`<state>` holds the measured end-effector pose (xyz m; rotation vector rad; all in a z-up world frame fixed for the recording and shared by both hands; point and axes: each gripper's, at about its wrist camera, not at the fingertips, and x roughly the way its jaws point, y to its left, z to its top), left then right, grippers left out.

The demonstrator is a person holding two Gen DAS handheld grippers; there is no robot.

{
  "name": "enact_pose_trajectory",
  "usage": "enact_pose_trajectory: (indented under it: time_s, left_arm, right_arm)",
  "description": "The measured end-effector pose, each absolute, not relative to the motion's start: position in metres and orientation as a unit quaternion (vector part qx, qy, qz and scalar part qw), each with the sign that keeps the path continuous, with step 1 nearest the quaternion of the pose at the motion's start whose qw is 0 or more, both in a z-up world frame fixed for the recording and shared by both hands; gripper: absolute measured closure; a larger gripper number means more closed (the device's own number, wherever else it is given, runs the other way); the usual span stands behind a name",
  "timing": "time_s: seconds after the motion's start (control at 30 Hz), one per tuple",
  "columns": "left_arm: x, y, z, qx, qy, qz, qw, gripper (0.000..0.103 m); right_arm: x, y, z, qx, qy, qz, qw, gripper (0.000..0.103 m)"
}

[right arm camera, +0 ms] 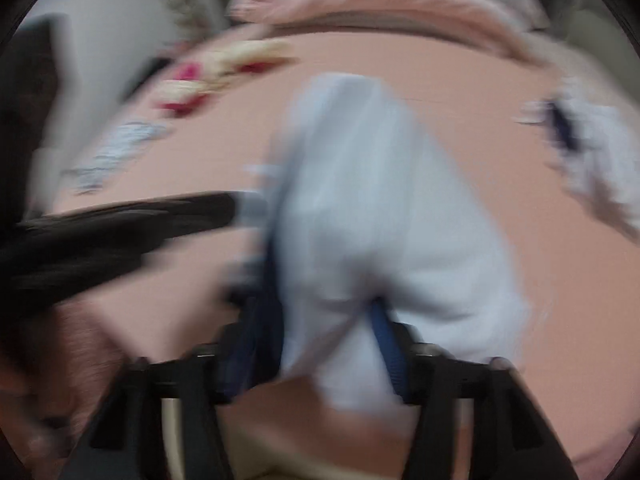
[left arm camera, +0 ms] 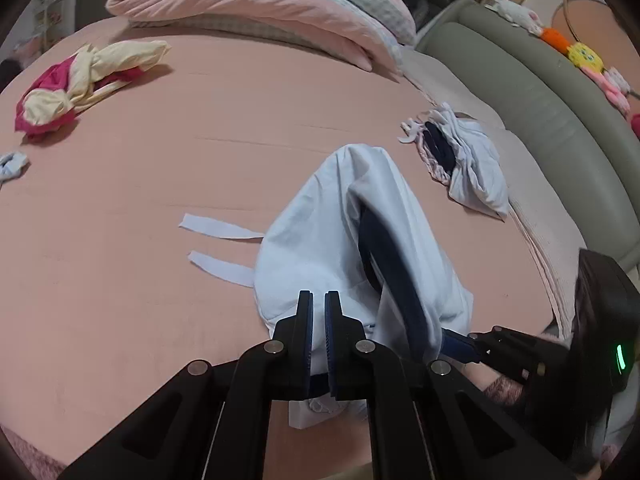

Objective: Fold clothes

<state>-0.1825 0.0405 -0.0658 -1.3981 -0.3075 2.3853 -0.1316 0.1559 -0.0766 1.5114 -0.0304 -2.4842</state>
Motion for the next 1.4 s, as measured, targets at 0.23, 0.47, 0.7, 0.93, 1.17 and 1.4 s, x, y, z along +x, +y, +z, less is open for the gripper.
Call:
enact_pose_trajectory:
  time_s: [0.23, 0.47, 0.7, 0.93, 1.17, 1.4]
  left_arm:
    - [-0.183, 0.068, -0.061, -0.480, -0.102, 0.839, 0.234, 0.061]
    - [-0.205, 0.117, -0.050, -0.436, -0.022, 0.883, 0.173, 0.060]
    - [-0.211, 0.132, -0.091, -0.467, 0.068, 0.867, 0.158, 0.061]
    - [-0.228, 0.091, -0.091, -0.465, -0.062, 0.868, 0.164, 0.075]
    - [-0.230, 0.083, -0.078, -0.453, -0.038, 0.881, 0.132, 0.056]
    - [-0.226, 0.078, -0.064, -0.436, 0.010, 0.896, 0.083, 0.080]
  right_arm:
    - [-0.121, 0.246, -0.046, 0.462, -0.062, -0.885, 0.019, 0.098]
    - [-0.106, 0.261, 0.014, 0.396, -0.072, -0.915, 0.015, 0.099]
    - [-0.086, 0.278, 0.018, 0.384, -0.103, -0.917, 0.009, 0.099]
    - [-0.091, 0.271, -0.014, 0.432, -0.125, -0.892, 0.044, 0.098]
    - [-0.115, 0.265, -0.069, 0.485, -0.129, -0.865, 0.018, 0.063]
    - [-0.130, 0.275, -0.100, 0.504, -0.072, -0.861, -0.015, 0.095]
